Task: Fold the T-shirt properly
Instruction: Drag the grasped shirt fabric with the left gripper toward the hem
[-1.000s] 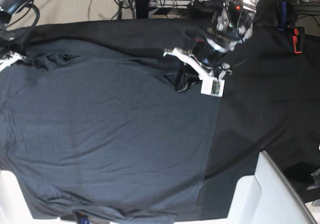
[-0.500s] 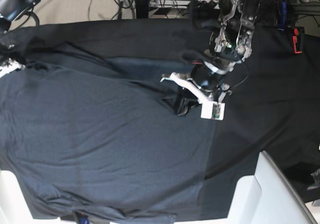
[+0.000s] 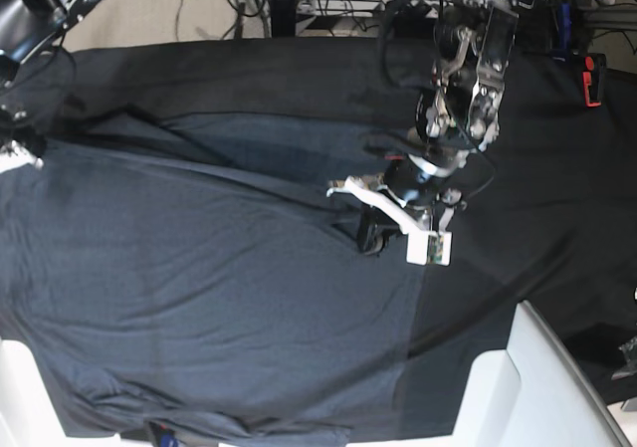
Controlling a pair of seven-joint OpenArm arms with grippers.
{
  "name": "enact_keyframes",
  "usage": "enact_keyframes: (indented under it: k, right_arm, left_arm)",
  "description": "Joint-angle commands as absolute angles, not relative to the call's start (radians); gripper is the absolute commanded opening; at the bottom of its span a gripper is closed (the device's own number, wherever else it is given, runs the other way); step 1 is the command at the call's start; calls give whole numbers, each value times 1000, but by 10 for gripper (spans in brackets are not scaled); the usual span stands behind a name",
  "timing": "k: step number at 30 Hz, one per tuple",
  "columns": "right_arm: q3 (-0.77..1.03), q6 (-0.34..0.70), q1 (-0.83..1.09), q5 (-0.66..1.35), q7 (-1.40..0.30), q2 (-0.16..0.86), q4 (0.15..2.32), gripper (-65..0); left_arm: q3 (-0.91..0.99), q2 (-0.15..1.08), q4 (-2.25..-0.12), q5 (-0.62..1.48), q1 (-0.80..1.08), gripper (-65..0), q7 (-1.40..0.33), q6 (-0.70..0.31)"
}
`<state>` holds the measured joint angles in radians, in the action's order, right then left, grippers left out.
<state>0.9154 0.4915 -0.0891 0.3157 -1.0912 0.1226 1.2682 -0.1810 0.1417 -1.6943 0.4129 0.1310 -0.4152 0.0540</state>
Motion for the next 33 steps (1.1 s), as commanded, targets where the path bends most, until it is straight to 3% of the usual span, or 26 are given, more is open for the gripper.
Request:
enact_keyframes:
  k: [1, 10, 33]
  right_arm:
    - [888, 499, -107, 335, -1079, 145, 1262, -648]
    - [854, 470, -133, 337, -1023, 156, 1152, -648]
    - [774, 447, -151, 337, -944, 153, 1145, -648]
  left_arm:
    - [-180, 142, -1702, 415, 114, -650, -394, 53]
    - [-107, 119, -1682, 414, 107, -650, -394, 54]
    - [-79, 114, -1598, 412, 105, -650, -394, 54]
